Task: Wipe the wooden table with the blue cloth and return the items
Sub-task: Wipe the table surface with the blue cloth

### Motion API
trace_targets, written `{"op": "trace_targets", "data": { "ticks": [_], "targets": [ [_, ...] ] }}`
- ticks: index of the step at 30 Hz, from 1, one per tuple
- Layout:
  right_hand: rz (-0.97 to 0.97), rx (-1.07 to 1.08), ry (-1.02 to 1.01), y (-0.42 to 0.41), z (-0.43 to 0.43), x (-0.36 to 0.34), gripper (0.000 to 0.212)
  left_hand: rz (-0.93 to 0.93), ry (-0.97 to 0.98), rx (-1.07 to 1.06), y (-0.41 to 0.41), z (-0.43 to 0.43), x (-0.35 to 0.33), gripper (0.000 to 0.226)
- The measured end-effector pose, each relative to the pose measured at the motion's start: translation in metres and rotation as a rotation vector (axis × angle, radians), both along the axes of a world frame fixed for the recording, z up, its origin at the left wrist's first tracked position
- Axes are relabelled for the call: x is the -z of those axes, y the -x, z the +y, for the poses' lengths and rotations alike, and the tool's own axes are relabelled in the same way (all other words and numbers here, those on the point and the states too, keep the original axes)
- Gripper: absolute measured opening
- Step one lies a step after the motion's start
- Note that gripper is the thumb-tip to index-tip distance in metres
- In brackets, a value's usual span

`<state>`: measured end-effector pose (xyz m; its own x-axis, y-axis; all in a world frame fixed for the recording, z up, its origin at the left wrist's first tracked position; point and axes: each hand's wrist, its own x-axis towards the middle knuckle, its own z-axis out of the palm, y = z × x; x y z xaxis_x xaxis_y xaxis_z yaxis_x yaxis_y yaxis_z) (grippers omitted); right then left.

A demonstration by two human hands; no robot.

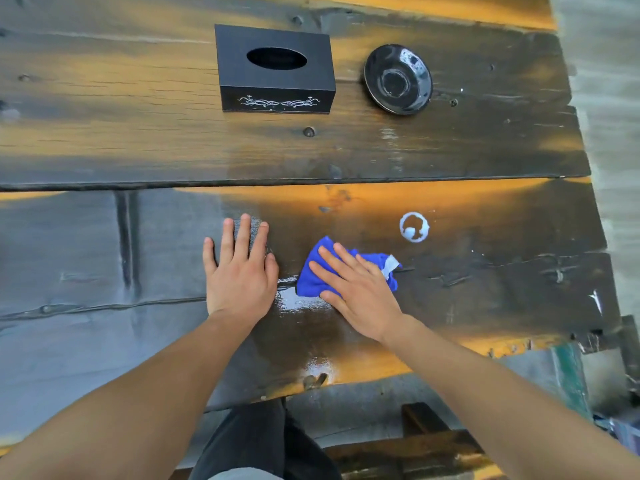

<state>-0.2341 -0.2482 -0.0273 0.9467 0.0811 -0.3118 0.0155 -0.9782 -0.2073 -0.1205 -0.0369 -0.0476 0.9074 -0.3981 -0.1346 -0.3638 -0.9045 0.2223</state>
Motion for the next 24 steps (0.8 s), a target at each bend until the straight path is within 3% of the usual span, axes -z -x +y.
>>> {"op": "trace_targets", "data": {
  "ticks": [8, 10, 13, 15, 18, 20, 24],
  "targets": [
    [0.012, 0.184, -0.217, 0.074, 0.032, -0.003, 0.047, 0.025, 0.009, 0.002, 0.001, 0.001, -0.003, 0.056],
    [0.058, 0.324, -0.384, 0.09, 0.038, -0.008, 0.049, 0.038, 0.012, 0.0, 0.001, 0.001, -0.005, 0.056],
    [0.142, 0.615, -0.791, 0.103, 0.04, -0.028, 0.039, 0.045, 0.014, -0.003, 0.001, -0.001, -0.007, 0.056],
    [0.104, 0.869, -0.917, 0.106, 0.028, -0.044, 0.034, 0.049, 0.012, -0.003, 0.001, -0.001, -0.007, 0.056],
    [-0.114, 1.18, -0.786, 0.105, -0.014, -0.056, 0.044, 0.049, 0.014, -0.004, 0.001, -0.001, -0.007, 0.055],
    [-0.248, 1.284, -0.622, 0.091, -0.053, -0.054, 0.059, 0.05, 0.018, -0.009, 0.002, -0.001, -0.007, 0.055],
    [-0.378, 1.381, -0.344, 0.049, -0.137, -0.028, 0.056, 0.055, 0.007, -0.021, 0.002, -0.001, -0.006, 0.054]
  ]
}}
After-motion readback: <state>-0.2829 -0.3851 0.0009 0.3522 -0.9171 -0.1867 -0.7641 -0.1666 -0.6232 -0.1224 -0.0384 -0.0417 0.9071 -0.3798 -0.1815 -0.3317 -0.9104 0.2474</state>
